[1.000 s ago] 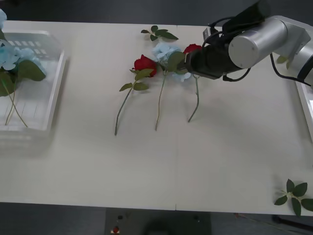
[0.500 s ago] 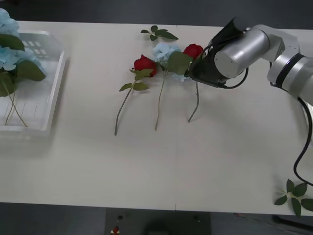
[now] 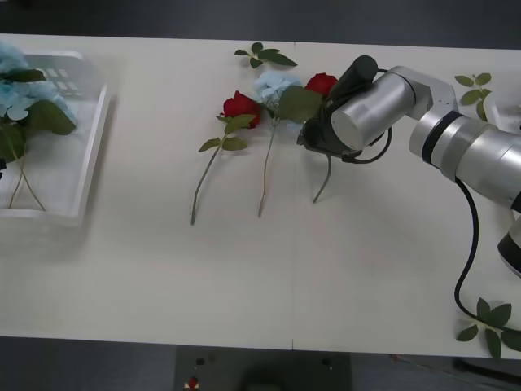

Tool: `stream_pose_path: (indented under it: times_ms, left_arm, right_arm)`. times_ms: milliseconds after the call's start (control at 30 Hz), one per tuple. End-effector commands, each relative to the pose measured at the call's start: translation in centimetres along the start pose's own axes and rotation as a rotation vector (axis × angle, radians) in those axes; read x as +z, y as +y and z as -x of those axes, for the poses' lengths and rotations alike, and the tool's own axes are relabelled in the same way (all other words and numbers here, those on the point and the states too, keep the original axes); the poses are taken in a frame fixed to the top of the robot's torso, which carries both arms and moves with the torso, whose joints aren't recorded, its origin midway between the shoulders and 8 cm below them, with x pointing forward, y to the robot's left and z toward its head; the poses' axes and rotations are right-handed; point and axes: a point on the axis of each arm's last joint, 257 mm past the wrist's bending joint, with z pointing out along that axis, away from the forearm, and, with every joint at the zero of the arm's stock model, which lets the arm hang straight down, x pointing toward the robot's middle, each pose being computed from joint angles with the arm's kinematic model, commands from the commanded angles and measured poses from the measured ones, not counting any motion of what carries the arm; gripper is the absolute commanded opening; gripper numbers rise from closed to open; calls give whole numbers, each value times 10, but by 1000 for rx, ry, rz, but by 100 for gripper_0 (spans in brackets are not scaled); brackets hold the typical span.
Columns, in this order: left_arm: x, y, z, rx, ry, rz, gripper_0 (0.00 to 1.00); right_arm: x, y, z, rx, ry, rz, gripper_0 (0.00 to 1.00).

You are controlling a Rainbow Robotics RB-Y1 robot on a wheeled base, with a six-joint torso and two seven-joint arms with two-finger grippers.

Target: Put the red flowers into the right box and the blue flowers into the left box

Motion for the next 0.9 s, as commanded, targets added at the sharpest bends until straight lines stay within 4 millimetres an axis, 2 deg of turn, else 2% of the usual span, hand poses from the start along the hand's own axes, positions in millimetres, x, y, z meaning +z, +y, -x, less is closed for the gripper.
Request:
stream_pose_path:
  times_ms: [33, 167, 200, 233, 267, 300, 333, 367, 400, 433, 667, 900]
  left_arm:
    - [-8, 7, 20, -22, -39, 13, 0]
    - [-8, 7, 21, -31, -42, 11, 0]
    - [-8, 7, 21, -31, -42, 11, 8]
    - [-8, 8, 21, -32, -43, 13, 45]
    - [-8, 9, 21, -31, -44, 15, 70]
    - [-9, 9, 21, -33, -45, 16, 74]
    - [-9, 10, 22, -31, -48, 18, 79]
    - [-9, 10, 22, -31, -49, 19, 83]
    - [-9, 10, 22, -33, -50, 20, 83]
    - [-9, 10, 22, -31, -50, 20, 83]
    - [-11, 15, 23, 8, -40, 35, 84]
    - [-27, 17, 23, 40, 21, 9, 84]
  right_arm:
    - [5, -8, 0, 21, -30, -12, 100]
    - [9, -14, -2, 10, -36, -20, 100]
    - [9, -15, -2, 8, -38, -22, 100]
    - [9, -15, -3, 9, -36, -22, 100]
    - [9, -15, -3, 11, -35, -20, 100]
    - [9, -14, -2, 10, -36, -20, 100]
    - [9, -14, -3, 12, -34, -19, 71]
    - [8, -13, -3, 8, -35, -17, 33]
    - [8, -12, -3, 5, -36, -15, 14]
    - [8, -11, -2, 4, -38, -15, 0]
    - [7, -12, 0, 1, -45, -15, 0]
    - [4, 4, 15, 21, -85, 49, 0]
